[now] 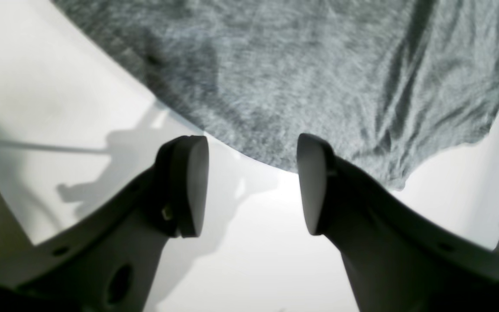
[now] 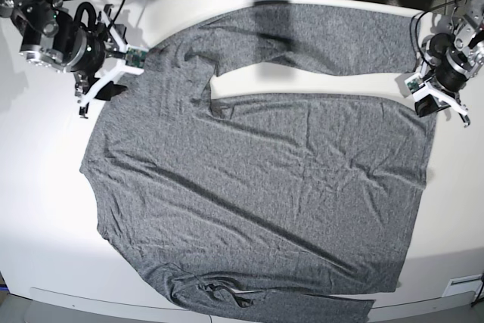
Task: Fold the T-shirt properly
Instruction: 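Lower the right gripper onto the shoulder seam and grasp the fabric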
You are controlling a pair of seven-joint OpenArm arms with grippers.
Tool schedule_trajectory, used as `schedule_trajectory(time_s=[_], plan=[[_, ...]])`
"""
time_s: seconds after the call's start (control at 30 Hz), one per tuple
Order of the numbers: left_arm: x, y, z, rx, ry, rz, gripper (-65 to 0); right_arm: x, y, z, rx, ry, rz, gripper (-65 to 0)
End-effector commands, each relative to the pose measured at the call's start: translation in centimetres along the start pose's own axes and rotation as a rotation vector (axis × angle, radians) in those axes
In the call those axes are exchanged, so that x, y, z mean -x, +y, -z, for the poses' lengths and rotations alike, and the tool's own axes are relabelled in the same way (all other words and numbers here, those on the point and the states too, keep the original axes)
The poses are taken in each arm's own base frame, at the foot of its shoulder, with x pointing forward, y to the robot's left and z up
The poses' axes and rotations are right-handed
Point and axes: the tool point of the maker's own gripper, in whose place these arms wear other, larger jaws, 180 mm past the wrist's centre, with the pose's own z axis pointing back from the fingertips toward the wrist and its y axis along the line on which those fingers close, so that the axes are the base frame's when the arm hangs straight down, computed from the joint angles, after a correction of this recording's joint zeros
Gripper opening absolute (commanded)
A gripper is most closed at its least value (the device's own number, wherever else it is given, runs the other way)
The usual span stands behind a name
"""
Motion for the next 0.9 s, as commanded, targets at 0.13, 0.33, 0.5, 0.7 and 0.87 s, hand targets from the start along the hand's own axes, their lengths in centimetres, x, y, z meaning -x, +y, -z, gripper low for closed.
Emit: schedule_trajectory(time_s=[0.13,0.33,0.5,0.7,0.87], plan=[[0.5,-0.4,-0.3,0.021,0.011,0.014,-65.0,0.6,1.6,0.6,-0.030,0.034,-0.121,-32.5],[0.5,-0.4,-0.3,0.021,0.011,0.014,-65.0,0.6,3.0,0.9,-0.049,0.052,-0.212,-32.5],[0.5,-0.4,-0.3,0.021,0.011,0.014,-65.0,2.5,1.8,1.8,-0.027,0.098,-0.245,-32.5],[0.5,-0.4,-0.3,0.021,0.011,0.014,-65.0,2.9,1.2,3.5,-0.025,0.052,-0.236,-32.5],[0.5,-0.4,-0.3,0.021,0.011,0.014,-65.0,0.4,1.3,4.2,-0.011,-0.024,-0.202,-32.5]])
